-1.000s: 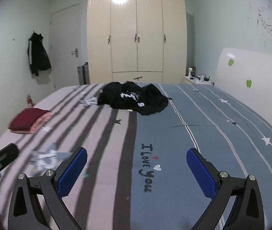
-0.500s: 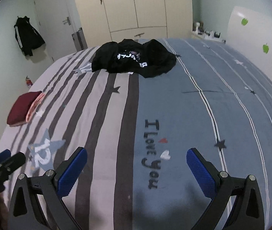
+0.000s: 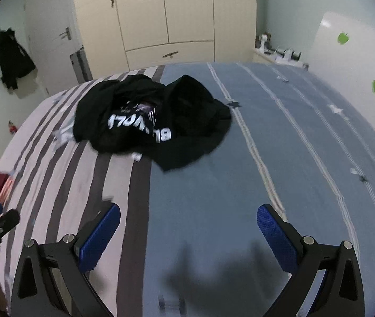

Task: Fold clothes
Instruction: 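Reach both tools to the crumpled black T-shirt and grasp it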

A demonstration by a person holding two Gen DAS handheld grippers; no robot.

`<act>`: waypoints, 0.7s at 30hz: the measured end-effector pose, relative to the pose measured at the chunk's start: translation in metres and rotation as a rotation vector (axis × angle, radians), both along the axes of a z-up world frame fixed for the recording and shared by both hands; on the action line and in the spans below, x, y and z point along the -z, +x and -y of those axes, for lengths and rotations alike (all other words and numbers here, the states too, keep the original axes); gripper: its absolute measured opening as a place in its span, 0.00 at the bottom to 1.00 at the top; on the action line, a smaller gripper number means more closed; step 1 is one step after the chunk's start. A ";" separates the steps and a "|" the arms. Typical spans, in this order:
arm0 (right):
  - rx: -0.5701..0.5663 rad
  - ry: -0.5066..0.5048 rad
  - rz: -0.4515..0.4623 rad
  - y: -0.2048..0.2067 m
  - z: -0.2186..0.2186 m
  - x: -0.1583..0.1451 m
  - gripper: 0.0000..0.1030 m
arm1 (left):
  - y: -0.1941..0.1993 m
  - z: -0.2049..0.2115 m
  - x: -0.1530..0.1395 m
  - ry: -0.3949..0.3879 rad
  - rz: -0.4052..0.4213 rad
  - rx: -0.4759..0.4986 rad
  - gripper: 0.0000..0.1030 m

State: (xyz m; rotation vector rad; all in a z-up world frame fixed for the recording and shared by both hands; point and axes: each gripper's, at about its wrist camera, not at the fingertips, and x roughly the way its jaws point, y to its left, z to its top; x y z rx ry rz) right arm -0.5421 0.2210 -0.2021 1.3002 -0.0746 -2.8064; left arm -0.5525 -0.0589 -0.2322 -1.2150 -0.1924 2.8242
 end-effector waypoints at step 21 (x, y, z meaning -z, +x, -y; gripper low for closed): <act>0.026 -0.064 0.159 -0.246 0.022 0.120 0.78 | -0.212 -0.009 0.084 -0.010 0.138 0.084 0.22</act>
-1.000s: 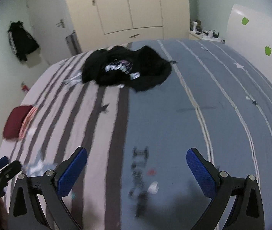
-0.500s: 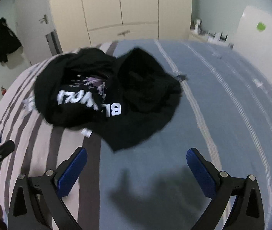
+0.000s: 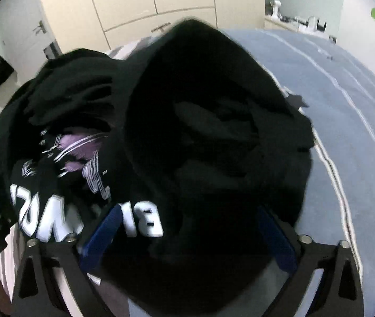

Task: Fold clothes
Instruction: 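Reach both tools to the crumpled black T-shirt and grasp it, then lift the black T-shirt with both grippers and shake it open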

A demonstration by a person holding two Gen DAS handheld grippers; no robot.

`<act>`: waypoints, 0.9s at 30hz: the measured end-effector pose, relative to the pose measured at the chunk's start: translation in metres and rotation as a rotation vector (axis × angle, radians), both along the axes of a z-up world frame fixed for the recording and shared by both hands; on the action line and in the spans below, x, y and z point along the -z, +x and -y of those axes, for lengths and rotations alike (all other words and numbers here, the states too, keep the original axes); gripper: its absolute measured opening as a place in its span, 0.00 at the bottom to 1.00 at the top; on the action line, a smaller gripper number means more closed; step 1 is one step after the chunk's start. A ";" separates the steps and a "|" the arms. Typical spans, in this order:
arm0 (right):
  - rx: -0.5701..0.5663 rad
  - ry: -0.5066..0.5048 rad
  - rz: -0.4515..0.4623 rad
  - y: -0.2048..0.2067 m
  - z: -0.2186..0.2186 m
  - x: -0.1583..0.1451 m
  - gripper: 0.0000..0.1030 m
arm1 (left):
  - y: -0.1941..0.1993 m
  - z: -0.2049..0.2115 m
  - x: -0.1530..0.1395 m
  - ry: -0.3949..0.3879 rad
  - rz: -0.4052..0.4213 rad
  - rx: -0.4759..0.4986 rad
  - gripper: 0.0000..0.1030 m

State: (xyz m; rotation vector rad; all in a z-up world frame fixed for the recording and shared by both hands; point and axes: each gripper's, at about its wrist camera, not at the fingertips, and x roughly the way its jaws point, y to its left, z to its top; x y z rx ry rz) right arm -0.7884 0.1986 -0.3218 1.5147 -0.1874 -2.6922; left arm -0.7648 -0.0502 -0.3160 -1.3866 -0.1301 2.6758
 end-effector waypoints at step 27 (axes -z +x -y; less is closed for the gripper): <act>-0.158 -0.275 0.133 0.343 -0.062 -0.099 0.03 | 0.428 0.074 -0.090 0.218 0.239 -0.044 0.03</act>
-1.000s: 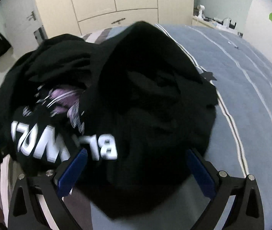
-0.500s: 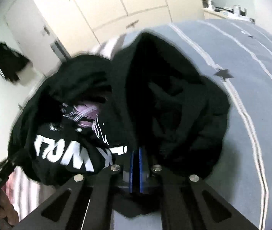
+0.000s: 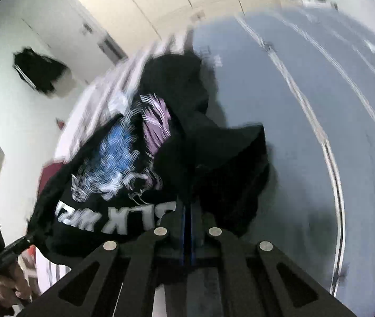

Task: Fold clothes
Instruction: 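Lift the black T-shirt with both grippers and shake it open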

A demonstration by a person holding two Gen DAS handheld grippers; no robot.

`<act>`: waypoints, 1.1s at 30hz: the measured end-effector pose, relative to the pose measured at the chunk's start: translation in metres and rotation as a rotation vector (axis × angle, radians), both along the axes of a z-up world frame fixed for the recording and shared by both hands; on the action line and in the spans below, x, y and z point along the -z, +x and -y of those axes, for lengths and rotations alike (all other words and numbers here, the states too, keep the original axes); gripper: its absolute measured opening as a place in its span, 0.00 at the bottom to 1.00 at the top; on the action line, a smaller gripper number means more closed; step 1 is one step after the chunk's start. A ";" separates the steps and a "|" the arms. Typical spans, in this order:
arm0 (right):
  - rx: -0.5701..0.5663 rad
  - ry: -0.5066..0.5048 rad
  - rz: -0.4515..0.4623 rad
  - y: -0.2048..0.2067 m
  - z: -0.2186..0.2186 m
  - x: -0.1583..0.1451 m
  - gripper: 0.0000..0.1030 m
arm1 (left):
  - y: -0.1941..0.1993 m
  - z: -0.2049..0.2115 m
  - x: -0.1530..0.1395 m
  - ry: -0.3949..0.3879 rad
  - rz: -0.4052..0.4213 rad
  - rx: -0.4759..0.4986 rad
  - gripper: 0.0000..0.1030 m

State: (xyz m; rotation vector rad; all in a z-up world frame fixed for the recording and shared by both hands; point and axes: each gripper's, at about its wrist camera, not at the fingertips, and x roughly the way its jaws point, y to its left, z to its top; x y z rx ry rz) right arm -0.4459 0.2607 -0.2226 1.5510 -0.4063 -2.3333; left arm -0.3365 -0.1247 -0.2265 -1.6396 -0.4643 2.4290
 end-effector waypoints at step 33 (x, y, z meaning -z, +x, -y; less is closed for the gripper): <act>0.150 -0.005 0.076 -0.069 -0.037 0.100 0.58 | -0.119 0.022 0.102 -0.184 0.083 -0.214 0.05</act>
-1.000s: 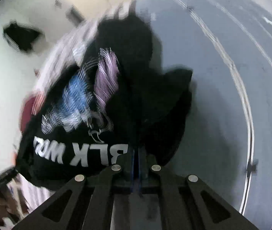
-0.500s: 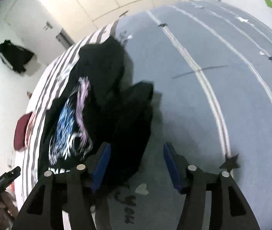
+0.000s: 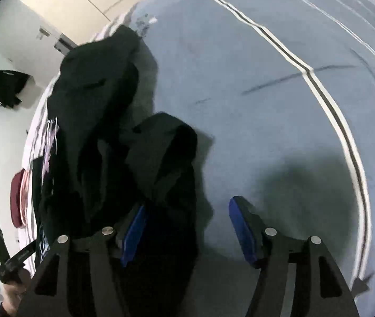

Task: Fold clothes
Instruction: 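Lift the black T-shirt with both grippers and shake it open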

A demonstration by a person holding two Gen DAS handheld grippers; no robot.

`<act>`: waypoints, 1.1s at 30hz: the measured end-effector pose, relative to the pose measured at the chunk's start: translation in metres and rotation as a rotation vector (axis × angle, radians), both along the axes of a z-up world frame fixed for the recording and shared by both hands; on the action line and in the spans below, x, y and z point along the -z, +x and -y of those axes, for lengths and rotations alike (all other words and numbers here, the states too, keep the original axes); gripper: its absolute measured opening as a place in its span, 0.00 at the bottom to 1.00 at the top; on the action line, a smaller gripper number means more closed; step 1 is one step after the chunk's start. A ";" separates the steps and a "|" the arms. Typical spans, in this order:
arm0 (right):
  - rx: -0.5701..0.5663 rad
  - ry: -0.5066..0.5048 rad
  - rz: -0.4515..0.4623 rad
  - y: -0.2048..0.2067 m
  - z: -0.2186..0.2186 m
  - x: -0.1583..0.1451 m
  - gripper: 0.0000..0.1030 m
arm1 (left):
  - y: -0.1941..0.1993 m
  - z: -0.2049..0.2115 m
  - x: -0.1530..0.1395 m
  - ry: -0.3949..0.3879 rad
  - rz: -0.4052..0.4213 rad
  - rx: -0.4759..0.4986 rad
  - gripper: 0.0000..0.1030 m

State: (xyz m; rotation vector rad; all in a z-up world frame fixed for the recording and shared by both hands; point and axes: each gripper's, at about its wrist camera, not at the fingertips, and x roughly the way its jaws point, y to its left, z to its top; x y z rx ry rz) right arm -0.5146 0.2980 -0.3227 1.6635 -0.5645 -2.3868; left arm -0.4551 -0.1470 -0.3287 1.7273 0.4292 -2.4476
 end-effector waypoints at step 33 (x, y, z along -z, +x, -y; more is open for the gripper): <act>0.203 0.044 -0.031 0.150 -0.062 -0.065 0.51 | 0.168 0.033 -0.034 0.123 -0.049 -0.261 0.61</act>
